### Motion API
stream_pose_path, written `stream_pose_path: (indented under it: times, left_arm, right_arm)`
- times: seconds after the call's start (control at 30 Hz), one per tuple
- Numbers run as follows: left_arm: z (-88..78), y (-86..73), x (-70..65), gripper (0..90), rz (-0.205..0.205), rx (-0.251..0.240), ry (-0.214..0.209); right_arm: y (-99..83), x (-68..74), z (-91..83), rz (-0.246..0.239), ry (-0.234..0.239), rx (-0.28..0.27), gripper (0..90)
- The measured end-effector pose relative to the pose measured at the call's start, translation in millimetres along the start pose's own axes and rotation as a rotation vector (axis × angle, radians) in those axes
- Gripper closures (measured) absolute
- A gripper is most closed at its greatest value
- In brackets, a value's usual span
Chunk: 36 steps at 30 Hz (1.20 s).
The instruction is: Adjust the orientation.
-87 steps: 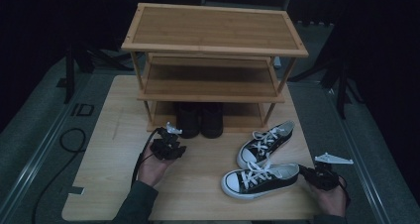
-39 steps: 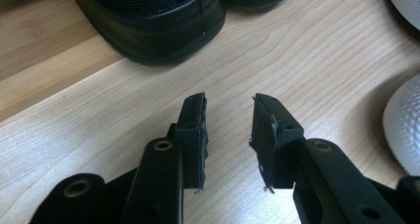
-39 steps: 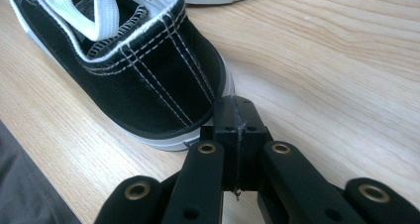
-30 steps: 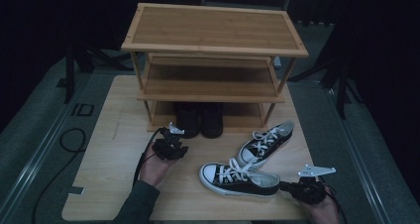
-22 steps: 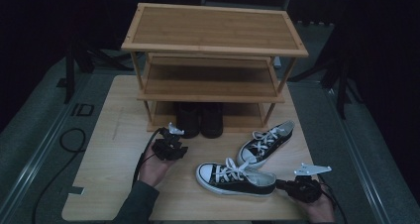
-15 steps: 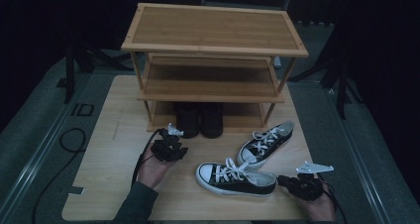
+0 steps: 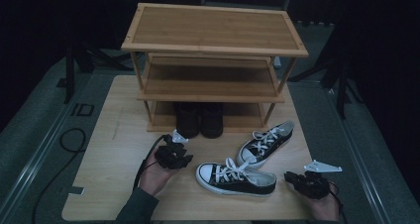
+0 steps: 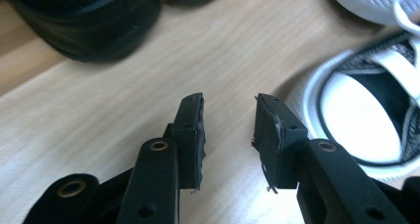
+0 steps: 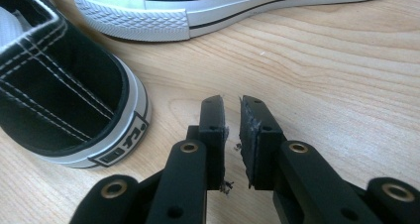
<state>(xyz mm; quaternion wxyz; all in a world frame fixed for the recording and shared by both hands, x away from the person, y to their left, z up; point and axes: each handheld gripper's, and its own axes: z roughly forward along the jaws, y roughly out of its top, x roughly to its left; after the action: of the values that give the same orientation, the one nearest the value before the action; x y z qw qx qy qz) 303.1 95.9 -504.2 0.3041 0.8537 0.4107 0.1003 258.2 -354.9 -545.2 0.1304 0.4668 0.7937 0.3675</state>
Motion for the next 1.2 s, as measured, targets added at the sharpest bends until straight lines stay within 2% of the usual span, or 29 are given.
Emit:
stream_pose_path:
  times: [0.33, 0.57, 0.77, 1.2]
  left_arm:
    - [-3.2, -2.2, -10.3, 65.9, 0.047, 0.018, -0.013]
    - [-3.5, -1.1, -16.3, 76.7, 0.074, 0.023, -0.029]
    - [-4.1, -2.4, -23.9, 89.5, 0.124, 0.035, -0.043]
    - [-2.3, -6.4, -37.3, 90.0, 0.176, 0.07, -0.079]
  right_arm:
    - [-0.8, -0.7, 1.1, 0.001, -0.002, 0.006, 78.1]
    - [-1.2, -0.8, 0.8, 0.004, 0.005, 0.009, 78.4]
    - [-1.4, -0.5, 1.8, -0.004, 0.012, 0.015, 79.0]
    - [-1.2, 0.4, 2.7, -0.009, 0.017, 0.018, 79.2]
